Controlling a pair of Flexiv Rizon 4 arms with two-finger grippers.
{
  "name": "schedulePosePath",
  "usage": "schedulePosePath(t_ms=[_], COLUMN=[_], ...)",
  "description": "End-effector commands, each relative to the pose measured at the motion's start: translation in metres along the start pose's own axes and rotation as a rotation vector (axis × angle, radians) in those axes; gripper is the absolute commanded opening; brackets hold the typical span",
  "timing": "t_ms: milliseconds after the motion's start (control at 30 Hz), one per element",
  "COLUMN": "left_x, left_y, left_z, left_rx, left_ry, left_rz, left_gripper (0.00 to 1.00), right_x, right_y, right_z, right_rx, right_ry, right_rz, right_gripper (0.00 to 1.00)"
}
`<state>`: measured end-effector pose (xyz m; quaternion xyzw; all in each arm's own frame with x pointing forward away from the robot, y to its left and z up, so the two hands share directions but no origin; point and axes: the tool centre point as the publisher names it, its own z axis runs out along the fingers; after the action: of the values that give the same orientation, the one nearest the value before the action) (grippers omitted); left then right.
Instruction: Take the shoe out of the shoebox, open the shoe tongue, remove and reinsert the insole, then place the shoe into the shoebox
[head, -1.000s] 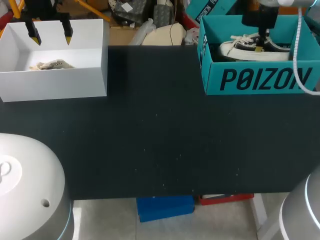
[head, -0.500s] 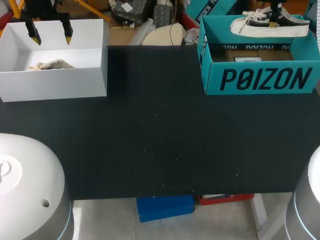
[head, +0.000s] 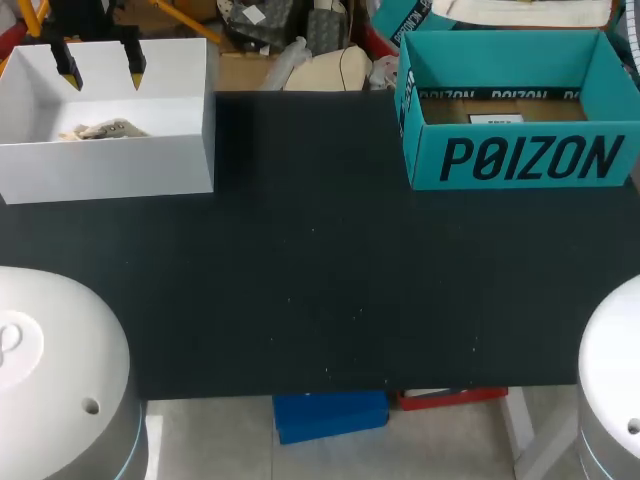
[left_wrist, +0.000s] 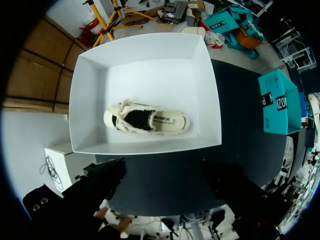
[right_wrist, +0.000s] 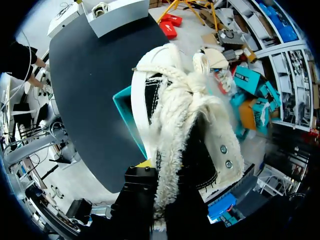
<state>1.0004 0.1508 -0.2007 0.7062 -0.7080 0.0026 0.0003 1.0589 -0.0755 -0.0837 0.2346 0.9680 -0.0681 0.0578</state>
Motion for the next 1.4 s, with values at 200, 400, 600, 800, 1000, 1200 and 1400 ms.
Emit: schedulePosePath(t_ms=[200, 400, 600, 800, 1000, 1200, 1400], left_x=[0.0, 0.0, 0.0, 0.0, 0.0, 0.0, 0.0], left_y=[0.0, 0.0, 0.0, 0.0, 0.0, 0.0, 0.0], left_z=[0.0, 0.0, 0.0, 0.0, 0.0, 0.0, 0.0], left_rx=[-0.001, -0.001, -0.001, -0.001, -0.001, -0.001, -0.001], left_ry=[-0.001, -0.001, -0.001, -0.001, -0.001, -0.001, -0.001], left_rz=[-0.001, -0.001, -0.001, -0.001, -0.001, -0.001, -0.001], left_gripper=[1.0, 1.0, 1.0, 1.0, 1.0, 1.0, 1.0], right_x=[0.126, 0.173, 0.22, 0.267, 0.298, 0.321, 0.341], right_y=[0.048, 0.082, 0.117, 0.134, 0.137, 0.138, 0.143], right_z=[-0.074, -0.055, -0.015, 0.012, 0.032, 0.056, 0.085], right_rx=[-0.023, -0.054, -0.06, -0.106, -0.11, -0.142, -0.176], right_ry=[-0.392, -0.385, -0.351, -0.334, -0.305, -0.265, -0.253], right_rz=[-0.01, -0.056, -0.129, -0.204, -0.289, -0.301, -0.319], right_gripper=[0.0, 0.0, 0.0, 0.0, 0.0, 0.0, 0.0])
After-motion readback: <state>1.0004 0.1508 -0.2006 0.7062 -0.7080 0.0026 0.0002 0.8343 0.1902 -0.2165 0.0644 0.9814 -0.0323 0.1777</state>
